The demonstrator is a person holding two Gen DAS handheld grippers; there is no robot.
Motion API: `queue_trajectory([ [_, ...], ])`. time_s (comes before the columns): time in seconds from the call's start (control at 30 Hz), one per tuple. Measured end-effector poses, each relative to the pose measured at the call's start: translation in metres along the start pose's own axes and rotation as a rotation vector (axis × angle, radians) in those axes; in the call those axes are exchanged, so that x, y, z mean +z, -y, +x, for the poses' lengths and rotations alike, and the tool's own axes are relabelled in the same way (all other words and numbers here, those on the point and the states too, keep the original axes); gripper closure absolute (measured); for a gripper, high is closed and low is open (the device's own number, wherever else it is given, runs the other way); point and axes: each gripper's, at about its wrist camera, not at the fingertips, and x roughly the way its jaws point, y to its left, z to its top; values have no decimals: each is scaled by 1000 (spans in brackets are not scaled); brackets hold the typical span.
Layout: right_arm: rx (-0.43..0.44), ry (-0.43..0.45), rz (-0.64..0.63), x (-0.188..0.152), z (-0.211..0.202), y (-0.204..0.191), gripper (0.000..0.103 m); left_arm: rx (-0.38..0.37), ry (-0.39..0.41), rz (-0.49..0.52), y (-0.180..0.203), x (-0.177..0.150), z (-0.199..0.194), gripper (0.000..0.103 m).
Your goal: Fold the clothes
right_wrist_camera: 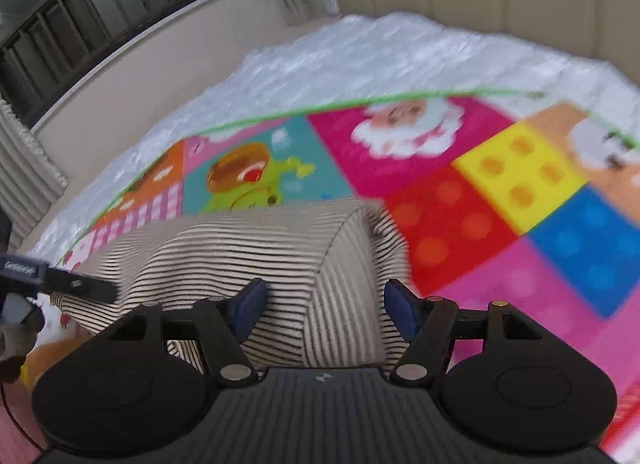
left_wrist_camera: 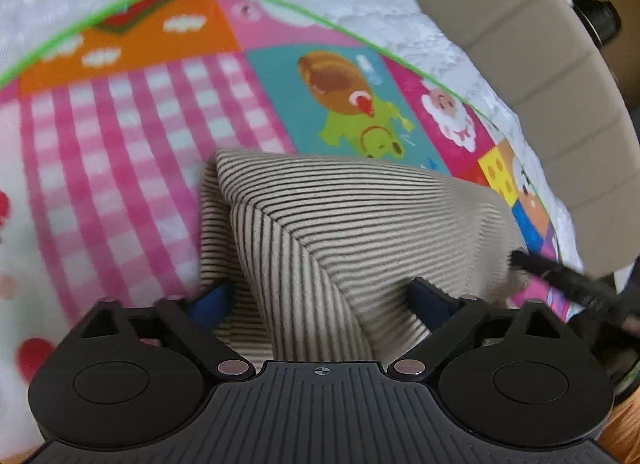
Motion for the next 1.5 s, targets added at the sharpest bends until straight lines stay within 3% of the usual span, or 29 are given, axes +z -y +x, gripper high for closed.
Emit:
queue_trajectory([
  [0.03, 12, 8, -25, 0, 4, -4, 82, -13, -4, -14, -2, 1, 5, 35],
  [0.07, 18, 17, -35, 7, 9, -6, 87, -24, -5, -22, -3, 4, 10, 50],
  [0.2, 29, 73, -63, 43, 20, -14, 89, -8, 79, 54, 16, 38, 15, 67],
  [0.3, 50, 118, -59, 58, 5, -11, 89, -11, 160, 103, 31, 66, -2, 69],
  [0.37, 65, 123, -53, 54, -11, -7, 89, -32, 178, 126, 36, 68, -18, 69],
  [0.53, 92, 87, -28, 20, -33, -1, 89, -72, 112, 130, 28, 28, -30, 69],
  [0.77, 52, -2, -1, -38, -23, -4, 89, -20, 23, 46, -8, -18, -8, 66],
  [0.87, 10, -17, -3, -55, -12, -6, 87, 42, 27, 66, -10, -21, -6, 58],
  [1.0, -59, 6, -50, -64, -14, -18, 80, 165, 90, 148, 3, -24, -19, 46],
  [1.17, -128, 8, -104, -67, -18, -29, 67, 259, 152, 154, 13, -34, -43, 41],
  [1.27, -144, 3, -113, -66, -16, -31, 65, 235, 161, 137, 21, -44, -55, 34],
  [1.4, -159, -2, -118, -66, -19, -35, 62, 146, 190, 128, 39, -54, -60, 33],
  [1.5, -155, 4, -113, -65, -30, -36, 47, 93, 217, 144, 53, -56, -53, 30],
])
